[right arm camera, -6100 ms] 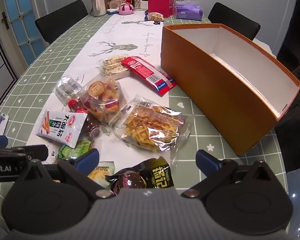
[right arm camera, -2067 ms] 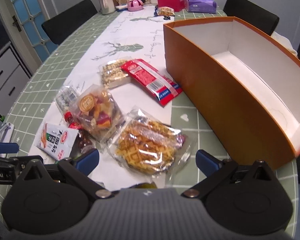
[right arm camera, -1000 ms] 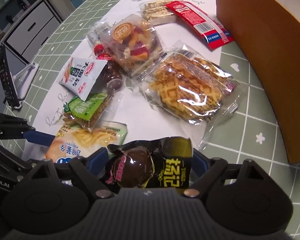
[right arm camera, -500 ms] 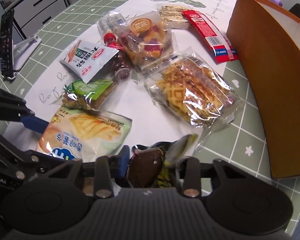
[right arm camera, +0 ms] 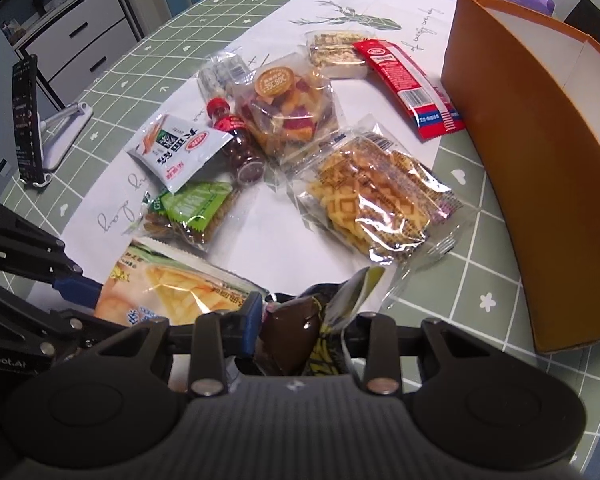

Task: Organize snacks
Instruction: 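Carry both snacks into the orange box and open both tools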

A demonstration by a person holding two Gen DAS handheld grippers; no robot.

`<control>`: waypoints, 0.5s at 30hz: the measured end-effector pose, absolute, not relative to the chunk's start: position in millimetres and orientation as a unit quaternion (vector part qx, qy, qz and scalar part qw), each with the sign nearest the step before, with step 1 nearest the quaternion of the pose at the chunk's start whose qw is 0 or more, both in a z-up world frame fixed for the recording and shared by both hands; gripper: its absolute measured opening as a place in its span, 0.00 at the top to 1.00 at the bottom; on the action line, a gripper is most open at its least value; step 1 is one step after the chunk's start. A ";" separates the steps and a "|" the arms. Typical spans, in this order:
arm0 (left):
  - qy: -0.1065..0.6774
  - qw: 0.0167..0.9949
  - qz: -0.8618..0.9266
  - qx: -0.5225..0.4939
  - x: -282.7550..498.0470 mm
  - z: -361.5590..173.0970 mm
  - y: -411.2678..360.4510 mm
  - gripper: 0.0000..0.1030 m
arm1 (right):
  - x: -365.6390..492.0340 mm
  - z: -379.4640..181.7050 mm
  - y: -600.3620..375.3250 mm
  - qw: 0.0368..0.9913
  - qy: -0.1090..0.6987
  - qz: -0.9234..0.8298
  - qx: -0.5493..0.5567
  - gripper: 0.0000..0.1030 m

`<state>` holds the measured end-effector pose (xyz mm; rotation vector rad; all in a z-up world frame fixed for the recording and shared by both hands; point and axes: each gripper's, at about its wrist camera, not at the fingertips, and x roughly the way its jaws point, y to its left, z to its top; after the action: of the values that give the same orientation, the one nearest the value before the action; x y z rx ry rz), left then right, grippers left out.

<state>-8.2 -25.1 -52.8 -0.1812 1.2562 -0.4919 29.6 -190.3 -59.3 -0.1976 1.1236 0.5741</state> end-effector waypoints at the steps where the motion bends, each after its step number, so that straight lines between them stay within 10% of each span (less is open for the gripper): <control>1: 0.579 0.778 -0.229 -0.085 -7.2 -51.7 -25.6 0.74 | 29.3 -58.2 -191.0 0.804 0.523 0.268 -0.092 0.67; 15: 0.514 0.815 -0.242 -0.116 0.9 -4.0 -15.4 0.79 | 32.7 -14.8 -213.0 0.838 0.475 0.261 -0.062 0.67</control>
<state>0.9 -15.4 -4.0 -0.2464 1.0961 -0.5164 32.7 -213.0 -14.8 -0.1313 1.0054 0.5522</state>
